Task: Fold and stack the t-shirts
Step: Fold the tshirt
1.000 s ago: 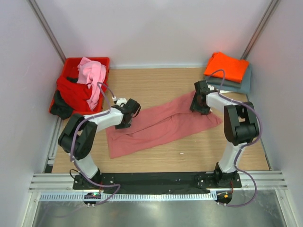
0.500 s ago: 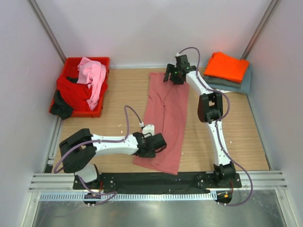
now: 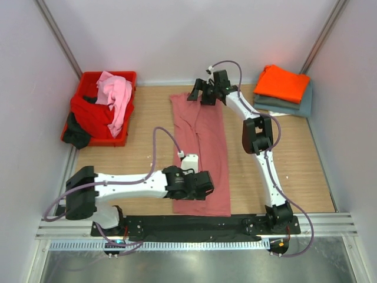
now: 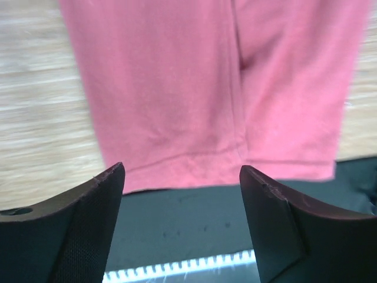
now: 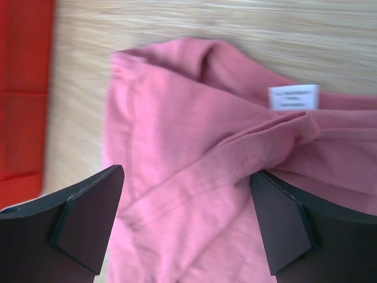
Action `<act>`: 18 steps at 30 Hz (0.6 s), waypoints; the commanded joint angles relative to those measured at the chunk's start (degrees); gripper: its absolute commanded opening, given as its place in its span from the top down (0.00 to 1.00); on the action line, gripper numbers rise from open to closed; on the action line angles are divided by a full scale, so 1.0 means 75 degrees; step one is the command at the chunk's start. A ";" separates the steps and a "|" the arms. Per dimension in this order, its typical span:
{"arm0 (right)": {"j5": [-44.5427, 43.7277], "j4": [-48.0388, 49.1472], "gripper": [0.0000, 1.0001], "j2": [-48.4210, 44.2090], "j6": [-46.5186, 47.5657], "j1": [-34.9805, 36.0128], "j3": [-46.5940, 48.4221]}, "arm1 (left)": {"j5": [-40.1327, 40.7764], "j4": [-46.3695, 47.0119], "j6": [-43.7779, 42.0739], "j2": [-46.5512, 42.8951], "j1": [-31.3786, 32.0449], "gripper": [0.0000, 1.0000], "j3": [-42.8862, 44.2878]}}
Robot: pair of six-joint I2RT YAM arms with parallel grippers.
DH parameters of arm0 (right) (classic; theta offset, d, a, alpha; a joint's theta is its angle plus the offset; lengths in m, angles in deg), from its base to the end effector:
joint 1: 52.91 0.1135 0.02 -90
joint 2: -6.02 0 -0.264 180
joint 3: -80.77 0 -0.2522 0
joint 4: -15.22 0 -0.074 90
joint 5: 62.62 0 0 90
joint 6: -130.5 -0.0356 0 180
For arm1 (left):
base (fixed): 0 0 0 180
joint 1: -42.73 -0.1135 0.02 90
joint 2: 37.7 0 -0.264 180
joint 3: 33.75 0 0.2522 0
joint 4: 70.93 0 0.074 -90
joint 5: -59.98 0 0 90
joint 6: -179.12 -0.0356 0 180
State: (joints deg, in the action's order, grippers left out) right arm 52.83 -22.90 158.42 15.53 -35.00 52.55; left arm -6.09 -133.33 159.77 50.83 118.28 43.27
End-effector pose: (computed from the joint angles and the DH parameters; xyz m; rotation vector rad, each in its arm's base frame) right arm 0.5557 0.1957 0.1667 -0.1076 2.3224 0.8912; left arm 0.0863 -0.2771 0.2247 0.0341 2.6573 -0.1956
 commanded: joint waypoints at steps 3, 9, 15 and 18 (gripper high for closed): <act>0.1400 0.1140 0.04 -0.0897 -0.0480 0.0131 0.0361 | 0.1915 -0.1728 0.0376 -0.1465 0.0075 0.11 0.0389; -0.2523 -0.0524 0.02 -0.3580 0.0704 0.0038 -0.1325 | 0.2377 -0.2034 0.0166 -0.2416 -0.0112 0.08 -0.0079; -0.3310 -0.0958 0.01 -0.8033 0.0100 0.0026 -0.6597 | 0.2061 -0.1426 0.0423 -0.3436 -0.0253 0.08 -0.1273; -0.3079 -0.0972 0.02 -1.0411 -0.1025 0.0142 -0.9769 | 0.1709 -0.0629 0.0493 -0.3975 -0.0300 0.11 -0.2023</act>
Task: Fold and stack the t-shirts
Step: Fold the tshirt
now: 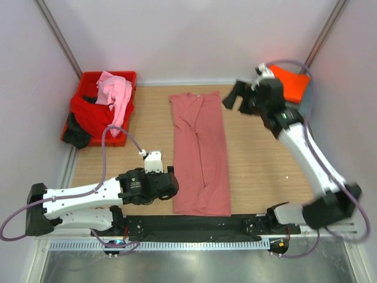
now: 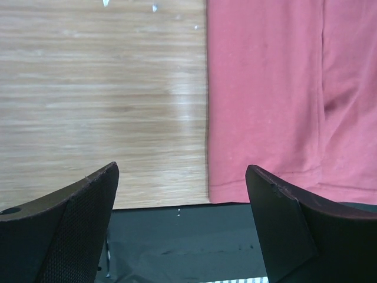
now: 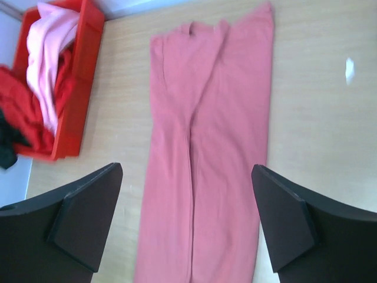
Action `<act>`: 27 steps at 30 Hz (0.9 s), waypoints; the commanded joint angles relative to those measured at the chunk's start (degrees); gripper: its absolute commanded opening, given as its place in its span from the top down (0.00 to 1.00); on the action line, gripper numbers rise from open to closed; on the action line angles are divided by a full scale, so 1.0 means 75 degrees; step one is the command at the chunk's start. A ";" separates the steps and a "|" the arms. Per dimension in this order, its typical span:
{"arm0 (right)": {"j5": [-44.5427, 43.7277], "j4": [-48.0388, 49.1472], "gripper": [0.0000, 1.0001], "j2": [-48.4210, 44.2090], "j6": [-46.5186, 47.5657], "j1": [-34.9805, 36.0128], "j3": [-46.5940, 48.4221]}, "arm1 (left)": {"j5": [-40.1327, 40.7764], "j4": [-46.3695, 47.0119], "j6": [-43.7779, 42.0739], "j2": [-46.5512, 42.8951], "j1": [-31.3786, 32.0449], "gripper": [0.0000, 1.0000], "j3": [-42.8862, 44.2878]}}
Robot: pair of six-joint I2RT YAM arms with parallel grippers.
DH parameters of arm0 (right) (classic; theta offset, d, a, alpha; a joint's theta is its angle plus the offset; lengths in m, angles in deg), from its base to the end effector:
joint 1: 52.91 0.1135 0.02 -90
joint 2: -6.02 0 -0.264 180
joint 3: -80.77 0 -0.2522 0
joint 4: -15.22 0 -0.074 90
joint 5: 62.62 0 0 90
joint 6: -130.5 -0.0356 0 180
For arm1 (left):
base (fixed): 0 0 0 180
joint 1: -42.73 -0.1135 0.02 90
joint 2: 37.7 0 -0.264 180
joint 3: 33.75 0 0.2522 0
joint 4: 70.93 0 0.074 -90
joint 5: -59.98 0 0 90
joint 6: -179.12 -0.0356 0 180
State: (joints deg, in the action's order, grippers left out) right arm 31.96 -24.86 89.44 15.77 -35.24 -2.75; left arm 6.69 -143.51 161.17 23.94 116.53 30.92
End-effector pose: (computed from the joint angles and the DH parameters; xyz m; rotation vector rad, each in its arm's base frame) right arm 0.3164 0.1038 0.3830 0.0774 2.0832 0.5393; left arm 0.0713 -0.1691 0.2631 -0.1081 2.4264 -0.1819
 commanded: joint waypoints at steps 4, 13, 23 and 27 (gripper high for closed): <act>-0.0163 -0.0602 0.11 -0.3665 -0.1811 0.0888 -0.5178 | -0.0441 0.1840 0.0436 -0.0836 -0.0125 0.15 -0.1453; 0.0347 -0.2443 0.26 -0.5955 -0.2691 0.1476 -0.7463 | -0.1940 0.4233 0.0564 0.0474 -0.0125 0.25 -0.2605; 0.1299 -0.2419 0.33 -0.6457 -0.2948 0.1873 -0.8380 | -0.2176 0.4351 0.0764 0.0417 -0.0125 0.28 -0.2757; 0.1218 -0.2256 0.38 -0.6435 -0.3194 0.2224 -0.8673 | -0.2281 0.4375 0.0776 0.0546 -0.0137 0.29 -0.2746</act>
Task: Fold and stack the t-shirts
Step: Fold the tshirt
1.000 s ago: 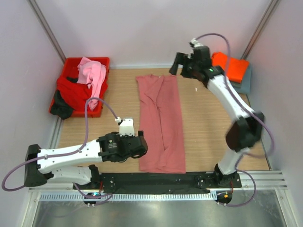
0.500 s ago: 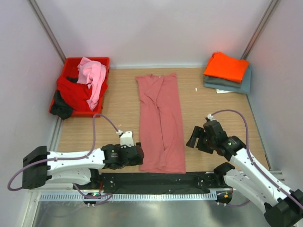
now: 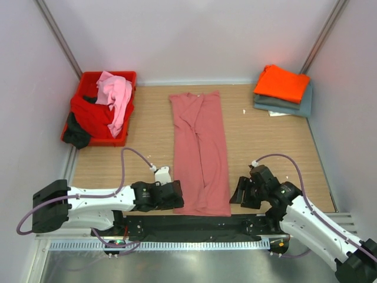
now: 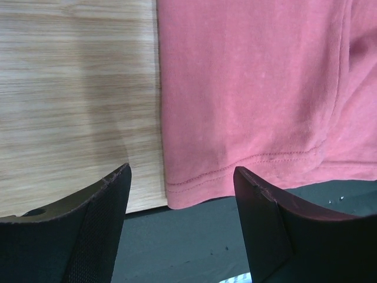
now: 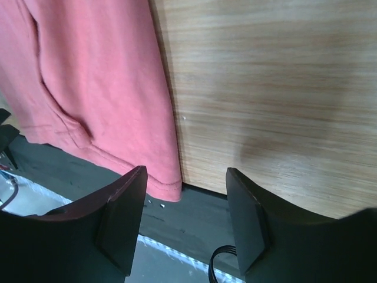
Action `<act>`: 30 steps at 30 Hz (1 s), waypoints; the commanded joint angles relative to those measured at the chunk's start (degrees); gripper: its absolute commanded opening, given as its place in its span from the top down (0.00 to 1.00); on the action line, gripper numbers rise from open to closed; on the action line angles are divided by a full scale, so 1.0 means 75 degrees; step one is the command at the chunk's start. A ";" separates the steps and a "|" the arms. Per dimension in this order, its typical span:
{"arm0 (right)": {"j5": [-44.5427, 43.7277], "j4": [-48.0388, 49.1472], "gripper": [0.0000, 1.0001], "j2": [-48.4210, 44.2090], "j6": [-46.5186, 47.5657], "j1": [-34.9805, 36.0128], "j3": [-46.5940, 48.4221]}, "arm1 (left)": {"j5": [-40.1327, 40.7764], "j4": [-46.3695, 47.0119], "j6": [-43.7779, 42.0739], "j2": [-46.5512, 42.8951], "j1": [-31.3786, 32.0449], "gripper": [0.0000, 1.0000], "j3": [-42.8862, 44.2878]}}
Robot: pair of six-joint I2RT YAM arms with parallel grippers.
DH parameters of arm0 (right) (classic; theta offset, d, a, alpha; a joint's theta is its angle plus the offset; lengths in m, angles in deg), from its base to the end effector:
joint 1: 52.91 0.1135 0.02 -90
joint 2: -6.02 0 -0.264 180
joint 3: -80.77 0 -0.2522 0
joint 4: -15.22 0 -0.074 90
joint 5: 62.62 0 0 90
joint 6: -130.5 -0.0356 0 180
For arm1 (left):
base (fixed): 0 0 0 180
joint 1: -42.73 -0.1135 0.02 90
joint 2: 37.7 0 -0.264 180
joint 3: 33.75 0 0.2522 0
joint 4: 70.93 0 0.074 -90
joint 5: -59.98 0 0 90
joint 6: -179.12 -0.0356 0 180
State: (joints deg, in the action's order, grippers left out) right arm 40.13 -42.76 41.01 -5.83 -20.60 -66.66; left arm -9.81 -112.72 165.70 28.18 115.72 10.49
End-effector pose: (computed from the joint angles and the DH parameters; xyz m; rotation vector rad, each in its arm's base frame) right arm 0.0883 0.0651 0.1597 0.2592 2.7835 0.7093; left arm 0.0687 -0.1825 0.1654 -0.1940 2.6394 -0.4788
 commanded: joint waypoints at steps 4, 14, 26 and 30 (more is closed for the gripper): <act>-0.1285 0.0122 0.39 0.0712 -0.0888 0.1441 0.0068 | -0.0186 0.0304 0.0173 0.0238 -0.0029 0.30 0.0014; -0.5135 -0.0901 0.30 0.3211 -0.3702 0.5136 0.2005 | -0.0069 0.0210 0.0126 0.0356 -0.0029 0.30 0.0061; -0.4360 -0.0032 0.39 0.3186 -0.4850 0.6155 0.1219 | -0.0478 0.0456 0.0290 0.0379 -0.0017 0.31 -0.0220; -0.4384 0.0014 0.43 0.3211 -0.4991 0.6215 0.1113 | -0.0620 0.0678 0.0395 0.0438 -0.0006 0.34 -0.0443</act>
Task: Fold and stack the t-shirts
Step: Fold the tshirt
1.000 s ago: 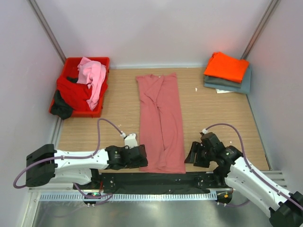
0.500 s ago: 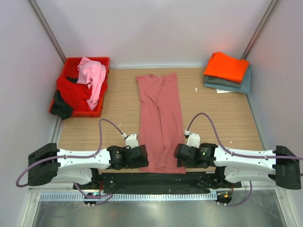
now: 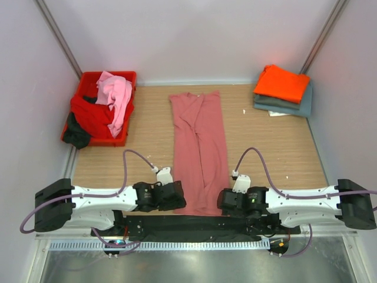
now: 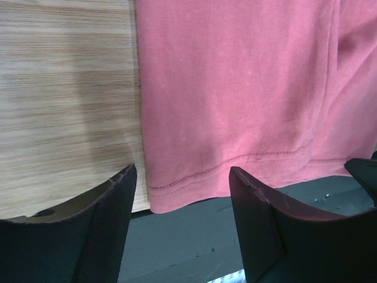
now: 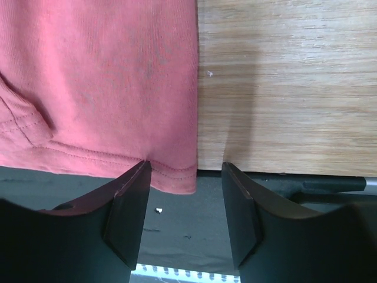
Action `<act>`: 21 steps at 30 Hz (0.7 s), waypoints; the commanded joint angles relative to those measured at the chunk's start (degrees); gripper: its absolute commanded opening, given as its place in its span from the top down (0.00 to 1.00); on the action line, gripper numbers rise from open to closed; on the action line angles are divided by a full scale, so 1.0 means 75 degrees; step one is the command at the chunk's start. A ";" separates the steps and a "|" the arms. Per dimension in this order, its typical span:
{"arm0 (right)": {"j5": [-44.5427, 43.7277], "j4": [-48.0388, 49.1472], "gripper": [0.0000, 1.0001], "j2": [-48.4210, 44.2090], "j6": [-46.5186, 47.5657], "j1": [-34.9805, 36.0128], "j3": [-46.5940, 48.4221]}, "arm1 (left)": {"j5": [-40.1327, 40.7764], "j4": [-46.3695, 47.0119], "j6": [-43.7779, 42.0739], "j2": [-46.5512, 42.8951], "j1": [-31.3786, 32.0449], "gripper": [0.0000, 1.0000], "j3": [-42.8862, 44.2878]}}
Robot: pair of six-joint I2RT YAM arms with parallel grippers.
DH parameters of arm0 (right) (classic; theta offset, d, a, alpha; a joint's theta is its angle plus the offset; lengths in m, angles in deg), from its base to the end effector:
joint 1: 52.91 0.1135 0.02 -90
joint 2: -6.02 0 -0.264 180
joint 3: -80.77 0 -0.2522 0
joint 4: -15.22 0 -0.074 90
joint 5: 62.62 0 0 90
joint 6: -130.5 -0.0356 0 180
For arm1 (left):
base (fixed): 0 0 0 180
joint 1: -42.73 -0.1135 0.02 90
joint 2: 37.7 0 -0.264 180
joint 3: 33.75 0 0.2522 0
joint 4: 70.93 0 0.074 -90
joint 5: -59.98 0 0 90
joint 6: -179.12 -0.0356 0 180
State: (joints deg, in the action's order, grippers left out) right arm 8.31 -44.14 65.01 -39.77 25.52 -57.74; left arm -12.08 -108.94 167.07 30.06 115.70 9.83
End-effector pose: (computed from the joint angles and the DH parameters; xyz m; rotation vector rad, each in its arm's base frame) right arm 0.0413 0.1436 0.1591 0.0979 2.7633 0.2271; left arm 0.0692 -0.1885 0.1591 -0.2204 2.6645 -0.5343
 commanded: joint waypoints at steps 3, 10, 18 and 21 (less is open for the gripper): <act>-0.0106 0.0303 0.49 0.0011 -0.0477 0.0066 -0.0157 | -0.0422 0.0245 0.0212 0.0269 0.0009 0.39 -0.0367; -0.0118 0.0409 0.65 -0.0094 -0.0500 0.0066 -0.0275 | -0.0411 0.0222 0.0329 0.0433 0.0231 0.74 -0.0297; -0.1077 -0.0668 0.99 -0.0493 -0.0384 0.0077 0.0649 | 0.0010 -0.1475 0.0341 0.0422 0.0349 1.00 0.0721; -0.1732 -0.1242 0.99 -0.0411 -0.0022 -0.0016 0.1434 | 0.0374 -0.2284 0.0166 0.0281 0.0337 1.00 0.1424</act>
State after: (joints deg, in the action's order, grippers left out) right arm 4.40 -48.45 62.51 -41.87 25.72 -53.26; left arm -13.04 -116.74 169.52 33.28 117.95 15.14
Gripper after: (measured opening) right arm 0.047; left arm 0.011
